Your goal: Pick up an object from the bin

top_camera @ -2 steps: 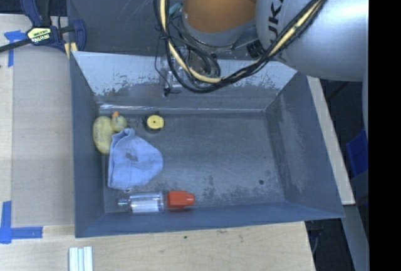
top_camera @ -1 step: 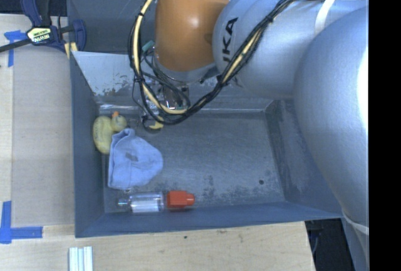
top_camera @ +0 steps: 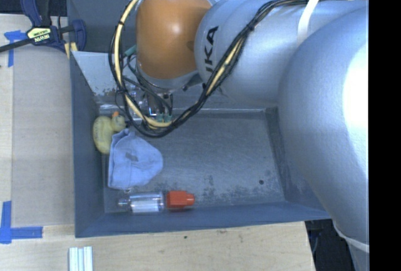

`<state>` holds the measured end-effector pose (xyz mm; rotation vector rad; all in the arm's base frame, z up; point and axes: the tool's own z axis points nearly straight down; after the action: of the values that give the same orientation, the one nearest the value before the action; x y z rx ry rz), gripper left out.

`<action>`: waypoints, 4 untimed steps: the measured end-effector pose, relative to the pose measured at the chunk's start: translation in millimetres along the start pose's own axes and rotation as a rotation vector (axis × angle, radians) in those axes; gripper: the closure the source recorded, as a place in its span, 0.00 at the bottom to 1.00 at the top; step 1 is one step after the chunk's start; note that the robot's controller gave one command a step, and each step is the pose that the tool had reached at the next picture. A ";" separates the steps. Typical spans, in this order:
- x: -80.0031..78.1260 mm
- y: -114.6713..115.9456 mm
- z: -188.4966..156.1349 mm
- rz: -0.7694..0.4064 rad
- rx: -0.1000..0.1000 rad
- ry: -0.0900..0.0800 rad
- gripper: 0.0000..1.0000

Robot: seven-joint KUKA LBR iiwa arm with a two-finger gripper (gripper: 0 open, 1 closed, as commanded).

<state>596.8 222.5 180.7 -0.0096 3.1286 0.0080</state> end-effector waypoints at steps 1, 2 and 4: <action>-0.8 -0.1 1.1 -0.002 -0.001 0.000 1.00; -28.1 2.6 94.8 0.151 0.014 -0.023 1.00; -14.8 5.5 84.2 0.148 0.005 0.000 1.00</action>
Offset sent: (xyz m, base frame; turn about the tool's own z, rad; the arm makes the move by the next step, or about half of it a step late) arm 0.0200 0.0156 -0.1107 0.1478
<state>612.7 228.6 96.6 0.2219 3.1208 0.0018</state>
